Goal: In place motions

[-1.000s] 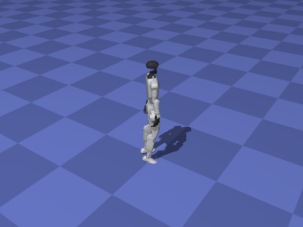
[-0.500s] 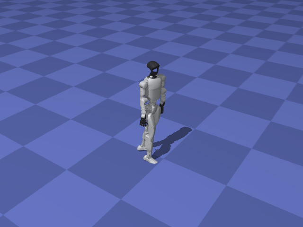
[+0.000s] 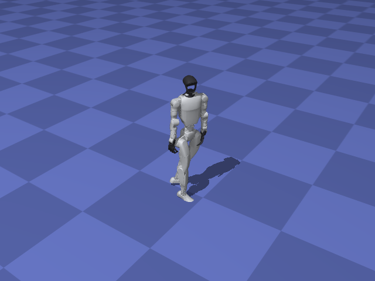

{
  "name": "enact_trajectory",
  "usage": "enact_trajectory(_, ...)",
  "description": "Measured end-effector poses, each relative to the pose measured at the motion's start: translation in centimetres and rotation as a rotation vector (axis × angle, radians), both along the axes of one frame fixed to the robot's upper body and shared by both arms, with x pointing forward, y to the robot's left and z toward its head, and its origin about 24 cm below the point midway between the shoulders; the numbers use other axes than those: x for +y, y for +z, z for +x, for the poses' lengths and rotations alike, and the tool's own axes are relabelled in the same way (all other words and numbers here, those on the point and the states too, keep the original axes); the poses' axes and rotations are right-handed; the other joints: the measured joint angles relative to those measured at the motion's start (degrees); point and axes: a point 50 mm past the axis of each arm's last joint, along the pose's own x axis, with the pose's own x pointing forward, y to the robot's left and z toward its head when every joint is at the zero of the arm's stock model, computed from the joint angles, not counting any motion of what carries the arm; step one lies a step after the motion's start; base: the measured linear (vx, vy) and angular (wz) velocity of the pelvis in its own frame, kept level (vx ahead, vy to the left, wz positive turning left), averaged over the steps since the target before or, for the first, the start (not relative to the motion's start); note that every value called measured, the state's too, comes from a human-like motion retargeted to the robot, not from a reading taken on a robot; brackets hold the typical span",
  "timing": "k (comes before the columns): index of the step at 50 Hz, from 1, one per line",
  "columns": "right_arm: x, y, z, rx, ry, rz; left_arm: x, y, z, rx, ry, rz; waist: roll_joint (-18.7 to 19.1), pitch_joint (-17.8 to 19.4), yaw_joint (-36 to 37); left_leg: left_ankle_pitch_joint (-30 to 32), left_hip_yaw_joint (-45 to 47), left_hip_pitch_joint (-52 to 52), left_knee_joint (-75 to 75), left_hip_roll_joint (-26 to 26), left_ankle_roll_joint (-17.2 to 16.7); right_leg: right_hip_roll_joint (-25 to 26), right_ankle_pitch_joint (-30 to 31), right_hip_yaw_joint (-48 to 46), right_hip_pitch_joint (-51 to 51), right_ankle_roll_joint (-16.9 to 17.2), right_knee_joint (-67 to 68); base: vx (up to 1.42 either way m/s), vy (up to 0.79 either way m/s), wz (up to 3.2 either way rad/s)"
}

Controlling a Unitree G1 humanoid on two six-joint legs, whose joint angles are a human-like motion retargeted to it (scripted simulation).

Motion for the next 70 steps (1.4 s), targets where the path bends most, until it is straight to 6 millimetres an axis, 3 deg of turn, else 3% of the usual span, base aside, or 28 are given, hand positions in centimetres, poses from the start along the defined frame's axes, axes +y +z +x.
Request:
enact_trajectory(15,-0.4,0.1,1.1,-0.039,0.072,-0.051,0.7,0.1,-1.0,0.037,0.031,0.028,0.2,0.3,0.5,0.7,-2.9,-1.1,0.7,0.2,0.9,-1.3,-1.9,-3.1,0.4,-1.8,0.4,-0.01,-0.03,0.21)
enact_trajectory(25,-1.1,0.1,-1.8,0.050,-0.020,-0.052,0.4,0.0,1.4,-0.038,0.011,0.015,-0.8,0.4,6.4,2.0,-9.7,-3.3,0.7,-0.4,3.2,-4.2,-5.5,-8.9,2.9,-3.6,1.0,0.03,-0.13,0.85)
enact_trajectory(32,-1.2,0.1,-3.5,0.094,-0.073,-0.046,0.4,-0.1,1.6,-0.058,0.007,0.010,-1.7,-0.6,11.2,3.7,-19.2,-6.3,0.1,-1.6,4.9,-6.7,-7.6,-16.3,5.3,-4.0,0.6,0.13,-0.14,1.17)
enact_trajectory(50,-2.5,0.3,-0.6,-0.034,-0.095,-0.067,3.1,0.3,-0.8,0.063,0.094,0.119,-3.9,-1.6,20.7,10.8,-41.2,-14.3,-2.9,-6.3,7.7,-11.8,-12.0,-33.8,10.0,-3.2,-0.4,0.22,-0.04,1.12)
enact_trajectory(58,-1.2,0.1,0.7,-0.102,-0.093,-0.033,3.7,0.4,-1.0,0.073,0.084,0.136,-6.1,-0.4,22.6,12.5,-46.1,-15.9,-2.3,-7.4,7.8,-12.9,-13.1,-39.4,12.4,-2.9,-0.6,0.13,0.00,0.79)
enact_trajectory(65,0.1,-0.1,0.6,-0.101,-0.016,0.009,3.0,0.5,-1.7,0.097,0.084,0.115,-7.7,-0.4,24.6,12.9,-48.5,-16.4,-2.1,-8.1,8.0,-13.4,-13.4,-41.4,13.2,-2.7,-0.5,0.10,-0.01,0.36)
enact_trajectory(70,0.8,-0.2,0.3,-0.082,0.044,0.067,2.4,0.3,-1.5,0.088,0.023,0.117,-7.9,-0.4,21.9,12.7,-52.0,-15.6,-2.8,-8.9,8.1,-14.1,-13.7,-44.8,14.0,-2.2,-0.5,0.03,0.00,0.49)
